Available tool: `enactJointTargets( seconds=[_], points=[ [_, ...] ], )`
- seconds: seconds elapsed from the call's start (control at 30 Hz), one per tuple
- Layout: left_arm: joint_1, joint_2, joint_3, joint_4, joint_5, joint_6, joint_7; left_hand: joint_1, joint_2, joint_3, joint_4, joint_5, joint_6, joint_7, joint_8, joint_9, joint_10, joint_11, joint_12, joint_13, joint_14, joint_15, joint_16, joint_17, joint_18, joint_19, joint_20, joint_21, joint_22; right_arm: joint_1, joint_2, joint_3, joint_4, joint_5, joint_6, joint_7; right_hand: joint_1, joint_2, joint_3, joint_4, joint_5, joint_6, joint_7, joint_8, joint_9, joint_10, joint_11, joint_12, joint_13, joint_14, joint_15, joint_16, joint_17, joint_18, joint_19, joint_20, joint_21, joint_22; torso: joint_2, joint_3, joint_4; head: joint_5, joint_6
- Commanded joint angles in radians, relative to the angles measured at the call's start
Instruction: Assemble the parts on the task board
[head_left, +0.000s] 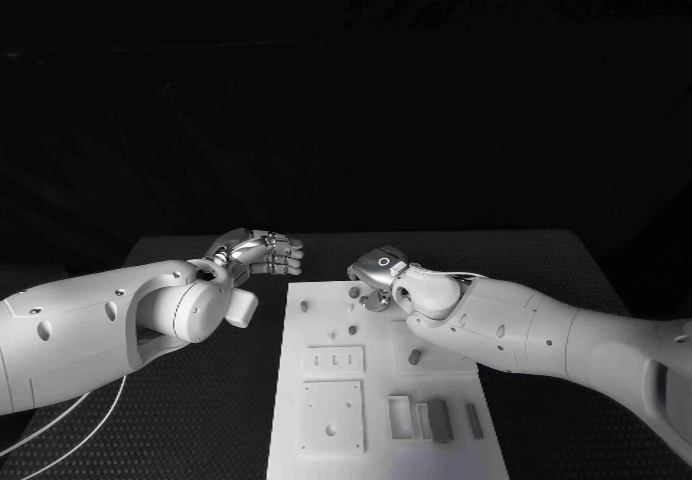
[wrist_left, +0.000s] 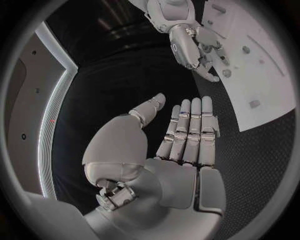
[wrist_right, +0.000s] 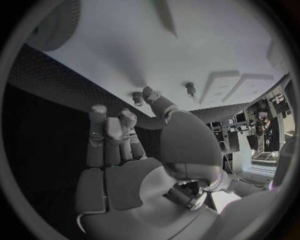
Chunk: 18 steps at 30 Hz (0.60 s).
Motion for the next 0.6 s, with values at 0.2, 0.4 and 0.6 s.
enactJointTargets(
  seconds=[0.2,0.4,0.6],
  points=[
    [0.003,-0.004,0.001,0.003,-0.003,0.005,0.009,-0.007,-0.004,-0.003,0.004,-0.002,-0.007,0.001,-0.004,-0.001,-0.002,0.007,-0.008,-0.001,-0.009,0.001,-0.008,0.002,0.012,-0.004,0.002,-0.006,0.001,0.003,-0.078,0.002,0.076,0.060,-0.109,-0.013,0.015,-0.027,0.006,0.012,0.004,-0.007,0.002,-0.001,0.001,-0.010,0.018,0.003,-0.001,0.000,0.007,0.001,-0.003,0.031,0.008,-0.002,-0.003,0.012,0.000,0.0015,-0.0020,-0.002,0.008],
    [0.003,-0.011,0.001,0.001,-0.003,0.002,0.008,-0.006,-0.004,-0.003,0.004,-0.002,-0.007,0.001,-0.004,-0.001,-0.002,0.007,-0.008,-0.001,-0.009,0.001,-0.008,0.002,0.012,-0.004,0.002,-0.006,0.001,0.034,-0.170,0.036,0.143,0.158,-0.034,-0.011,0.023,-0.027,0.007,0.012,0.004,0.009,-0.004,0.011,0.006,-0.005,0.013,0.009,-0.001,0.005,0.003,0.004,-0.004,0.031,0.012,-0.004,-0.002,0.014,-0.001,0.0021,-0.0064,-0.003,0.020],
    [0.007,-0.010,0.001,-0.007,-0.003,0.004,0.013,-0.005,-0.006,-0.003,0.004,-0.002,-0.008,0.002,-0.005,-0.001,-0.003,0.008,-0.010,-0.001,-0.010,0.002,-0.009,0.003,0.012,-0.005,0.002,-0.006,0.002,0.072,-0.265,0.052,0.149,0.299,0.085,0.023,0.023,-0.045,0.002,0.010,0.004,0.010,-0.003,0.013,0.007,-0.008,0.013,0.009,-0.002,0.001,0.003,0.004,-0.008,0.031,0.008,-0.003,-0.004,0.015,0.000,0.0024,-0.0181,-0.006,0.033]
  ],
)
